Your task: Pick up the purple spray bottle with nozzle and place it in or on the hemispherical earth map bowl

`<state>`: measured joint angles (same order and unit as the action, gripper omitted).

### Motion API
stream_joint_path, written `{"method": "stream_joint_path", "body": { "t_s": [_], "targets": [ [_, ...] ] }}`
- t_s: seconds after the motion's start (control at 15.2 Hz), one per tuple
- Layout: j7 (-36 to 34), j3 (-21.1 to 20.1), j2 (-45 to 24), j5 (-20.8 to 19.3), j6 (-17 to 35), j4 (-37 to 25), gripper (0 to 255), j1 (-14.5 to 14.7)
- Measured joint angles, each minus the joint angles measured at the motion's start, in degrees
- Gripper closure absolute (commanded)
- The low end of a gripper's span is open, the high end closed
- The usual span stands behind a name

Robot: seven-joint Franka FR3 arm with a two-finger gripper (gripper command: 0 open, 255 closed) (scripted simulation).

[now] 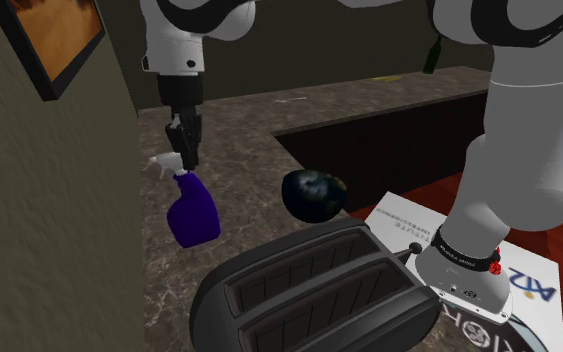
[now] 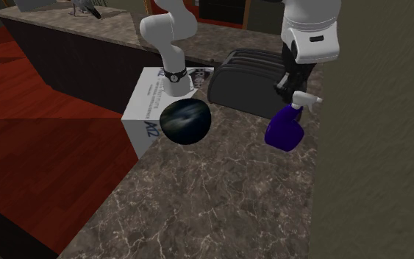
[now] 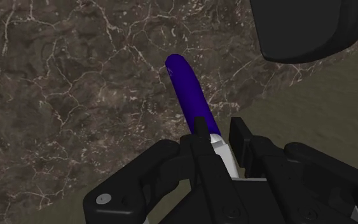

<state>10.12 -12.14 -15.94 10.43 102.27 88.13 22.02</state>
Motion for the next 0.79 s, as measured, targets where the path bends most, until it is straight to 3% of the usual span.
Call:
{"method": "stream_joint_path", "body": {
  "t_s": [0.79],
  "targets": [
    [-2.08,-0.16,-0.82,-0.42,-9.12,-10.16,255,0.28]
  ]
}}
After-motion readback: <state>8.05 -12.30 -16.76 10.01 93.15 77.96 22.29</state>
